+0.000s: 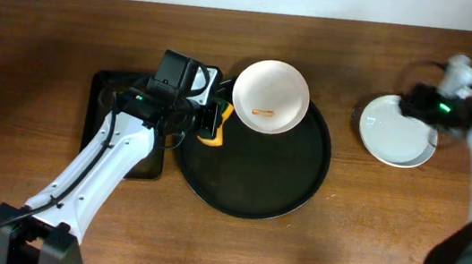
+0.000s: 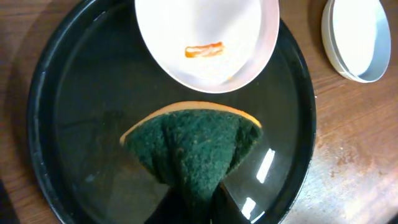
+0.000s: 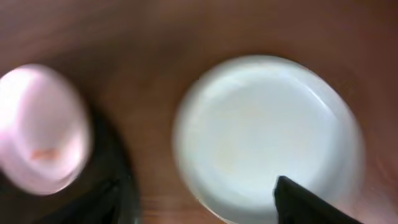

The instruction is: Clean dirty plates on tray and stack at the side

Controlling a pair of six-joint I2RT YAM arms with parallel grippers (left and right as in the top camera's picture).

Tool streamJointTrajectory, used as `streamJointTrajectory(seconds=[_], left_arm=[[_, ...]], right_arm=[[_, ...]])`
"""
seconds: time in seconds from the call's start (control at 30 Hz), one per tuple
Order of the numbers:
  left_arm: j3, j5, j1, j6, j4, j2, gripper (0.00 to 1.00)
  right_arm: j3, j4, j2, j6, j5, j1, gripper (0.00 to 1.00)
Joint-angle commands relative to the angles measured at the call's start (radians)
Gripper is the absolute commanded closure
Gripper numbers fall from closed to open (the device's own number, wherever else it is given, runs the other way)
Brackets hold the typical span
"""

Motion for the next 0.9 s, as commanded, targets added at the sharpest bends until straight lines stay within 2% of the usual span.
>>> streamJointTrajectory(seconds=[0.0, 0.07, 0.13, 0.2, 0.4, 0.43, 0.5, 0.53, 0.6, 0.7, 0.8, 0.87], left_arm=[[0.001, -0.014, 0.001, 0.016, -0.005, -0.019, 0.87], [0.001, -0.014, 0.001, 0.015, -0.005, -0.019, 0.86], [0.001, -0.014, 0.001, 0.015, -0.008, -0.019, 0.83], [0.001, -0.014, 0.001, 0.016, -0.017, -0.019, 0.82], [0.001, -0.024, 0.001, 0.016, -0.024, -0.019, 0.81], [0.001, -0.039, 0.001, 0.016, -0.024, -0.019, 0.81], [0.001, -0.041, 0.001, 0.016, -0.023, -0.019, 0.81], [0.001, -0.041, 0.001, 0.016, -0.023, -0.019, 0.81], [0.001, -0.041, 0.001, 0.016, -0.023, -0.019, 0.81], [0.001, -0.041, 0.001, 0.016, -0.023, -0.019, 0.81], [0.001, -0.042, 0.001, 0.016, -0.023, -0.019, 0.81], [0.001, -0.058, 0.001, 0.016, -0.023, -0.019, 0.81]], right_arm=[[0.025, 0.106, 0.016, -0.126, 0.067, 0.259, 0.2], [0.025, 0.231, 0.069, -0.206, 0.078, 0.381, 0.09], [0.025, 0.399, 0.179, -0.206, 0.235, 0.467, 0.05], [0.025, 0.5, 0.275, -0.206, 0.257, 0.473, 0.01], [0.025, 0.593, 0.46, -0.206, 0.139, 0.413, 0.03], [0.025, 0.594, 0.47, -0.206, 0.111, 0.398, 0.11], [0.025, 0.589, 0.47, -0.205, 0.039, 0.374, 0.33], [0.026, 0.585, 0.469, -0.204, -0.012, 0.368, 0.38], [0.026, 0.564, 0.469, -0.202, -0.073, 0.362, 0.41], [0.026, 0.508, 0.469, -0.202, -0.089, 0.361, 0.57], [0.026, 0.486, 0.468, -0.202, -0.131, 0.361, 0.93], [0.027, 0.489, 0.455, -0.203, -0.137, 0.361, 0.96]])
